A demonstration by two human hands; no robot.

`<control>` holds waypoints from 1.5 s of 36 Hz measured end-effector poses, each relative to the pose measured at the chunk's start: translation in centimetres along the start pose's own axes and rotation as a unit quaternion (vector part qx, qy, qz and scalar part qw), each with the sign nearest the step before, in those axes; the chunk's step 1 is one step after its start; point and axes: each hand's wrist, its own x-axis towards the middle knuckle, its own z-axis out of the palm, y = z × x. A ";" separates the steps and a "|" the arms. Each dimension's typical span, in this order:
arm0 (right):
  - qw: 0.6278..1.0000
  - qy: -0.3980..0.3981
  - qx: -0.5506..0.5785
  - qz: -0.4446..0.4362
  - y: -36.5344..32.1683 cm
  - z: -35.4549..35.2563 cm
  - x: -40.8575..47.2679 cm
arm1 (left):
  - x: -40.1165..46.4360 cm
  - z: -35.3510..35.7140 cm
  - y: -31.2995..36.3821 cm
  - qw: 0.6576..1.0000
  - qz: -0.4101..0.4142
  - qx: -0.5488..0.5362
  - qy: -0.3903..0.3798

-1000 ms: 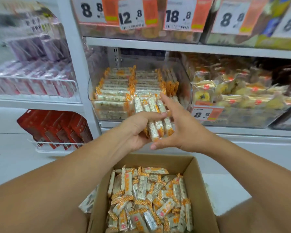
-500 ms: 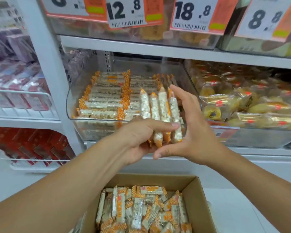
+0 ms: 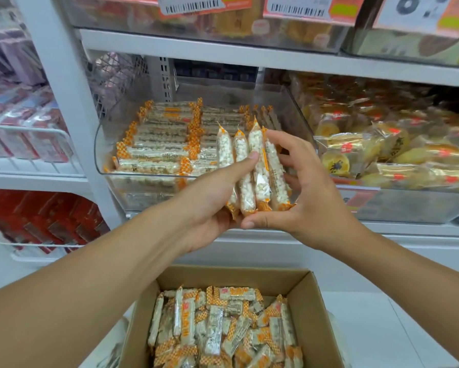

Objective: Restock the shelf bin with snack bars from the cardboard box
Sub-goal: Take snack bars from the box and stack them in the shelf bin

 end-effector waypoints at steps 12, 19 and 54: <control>1.000 -0.028 0.006 0.001 -0.1 0.6 -1.1 | 0.6 -0.4 -0.1 0.999 0.022 -0.035 0.005; 0.998 0.018 -0.060 -0.002 -1.4 1.5 -0.5 | 1.0 0.2 -1.0 0.997 0.013 -0.026 0.077; 0.926 0.191 -0.309 0.101 -4.3 -2.5 3.0 | 3.3 -6.6 1.8 0.638 0.245 0.725 0.079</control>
